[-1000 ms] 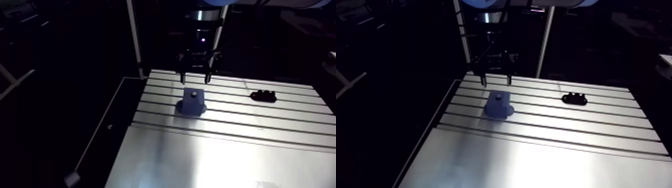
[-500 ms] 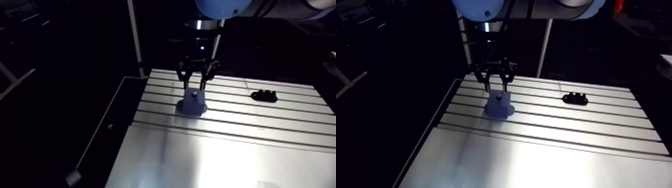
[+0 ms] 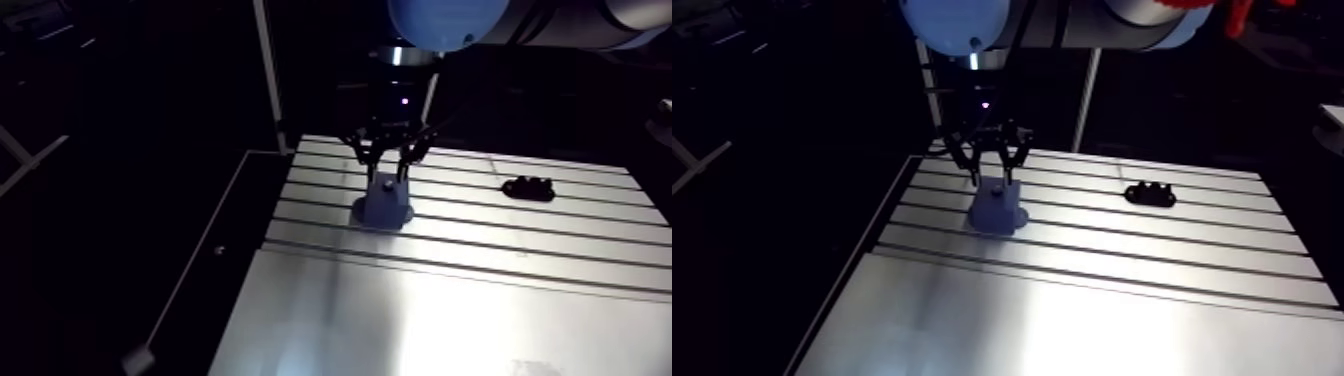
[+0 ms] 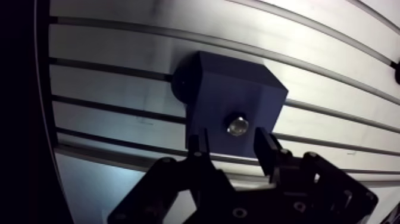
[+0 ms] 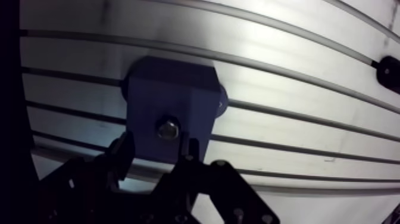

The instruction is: Pick up the M10 bolt and insert it into the hex recess until seated.

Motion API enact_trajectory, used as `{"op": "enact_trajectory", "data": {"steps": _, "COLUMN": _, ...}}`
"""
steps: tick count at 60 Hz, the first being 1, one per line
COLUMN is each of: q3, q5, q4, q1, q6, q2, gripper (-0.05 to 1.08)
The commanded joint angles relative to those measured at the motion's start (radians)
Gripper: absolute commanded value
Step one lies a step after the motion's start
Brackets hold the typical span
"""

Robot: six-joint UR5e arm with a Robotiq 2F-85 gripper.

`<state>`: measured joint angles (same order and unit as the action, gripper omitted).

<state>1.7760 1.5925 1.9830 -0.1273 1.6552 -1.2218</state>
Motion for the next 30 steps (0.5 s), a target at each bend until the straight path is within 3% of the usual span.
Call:
{"op": "enact_trajectory", "data": {"steps": 1, "q3": 0.004, "q5": -0.004, "q4": 0.007, "q1": 0.001, "q6": 0.014, "q2": 0.008, "gripper": 0.49}}
{"op": "enact_trajectory", "data": {"steps": 14, "q3": 0.01, "q5": -0.019, "q4": 0.05, "q1": 0.006, "q6": 0.033, "q2": 0.012, "gripper": 0.49}}
{"op": "enact_trajectory", "data": {"steps": 30, "q3": 0.012, "q5": -0.018, "q4": 0.052, "q1": 0.016, "q6": 0.031, "q2": 0.011, "gripper": 0.49}}
